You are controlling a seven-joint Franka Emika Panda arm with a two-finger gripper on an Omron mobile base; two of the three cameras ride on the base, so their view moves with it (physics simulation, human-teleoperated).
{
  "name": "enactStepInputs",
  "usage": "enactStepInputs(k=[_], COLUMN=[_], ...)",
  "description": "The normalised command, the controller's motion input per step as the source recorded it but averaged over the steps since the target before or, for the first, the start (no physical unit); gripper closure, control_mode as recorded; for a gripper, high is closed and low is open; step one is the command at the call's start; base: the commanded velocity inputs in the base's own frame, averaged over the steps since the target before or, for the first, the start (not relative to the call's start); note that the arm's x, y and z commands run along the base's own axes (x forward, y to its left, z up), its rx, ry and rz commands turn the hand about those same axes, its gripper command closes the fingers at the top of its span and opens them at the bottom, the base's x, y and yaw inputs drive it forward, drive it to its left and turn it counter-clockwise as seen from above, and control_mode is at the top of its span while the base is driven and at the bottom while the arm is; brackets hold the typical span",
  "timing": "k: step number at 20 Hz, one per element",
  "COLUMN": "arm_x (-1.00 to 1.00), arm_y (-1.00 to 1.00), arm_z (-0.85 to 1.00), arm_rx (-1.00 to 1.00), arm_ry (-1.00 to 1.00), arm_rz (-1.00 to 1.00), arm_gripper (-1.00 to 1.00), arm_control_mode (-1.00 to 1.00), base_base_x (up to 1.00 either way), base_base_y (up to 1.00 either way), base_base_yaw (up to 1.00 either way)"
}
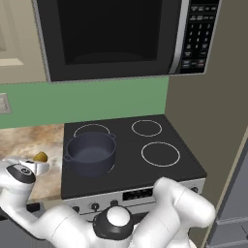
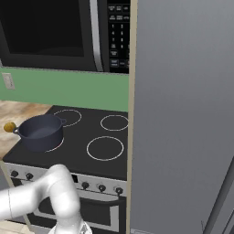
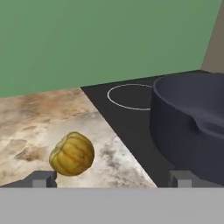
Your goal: Turn on the burner for the pot on the stove. Wait thirty seconds for the pot to heat up. Then add the squash to the pot.
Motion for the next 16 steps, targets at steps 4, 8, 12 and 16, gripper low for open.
enactStepInputs(k=[4,8,12,16], arm_x=[0.41,0.38,0.37,0.44], arm_y=[0.16,0.12,0.13,0.07], arm_z=[-0.28,-0.3,-0.33,-0.33], arm_rx=[0.0,0.0,0.0,0.0], arm_ry=[0.04,0.02,0.01,0.0], arm_rz=[-0.03,-0.03,-0.03,-0.04], arm_gripper=[-1.0,-1.0,-1.0,-1.0], arm_control_mode=[-1.0,-1.0,-1.0,-1.0], base_base_x=[0.0,0.0,0.0,0.0], base_base_y=[0.0,0.0,0.0,0.0], base_base_yaw=[0.0,0.0,0.0,0.0])
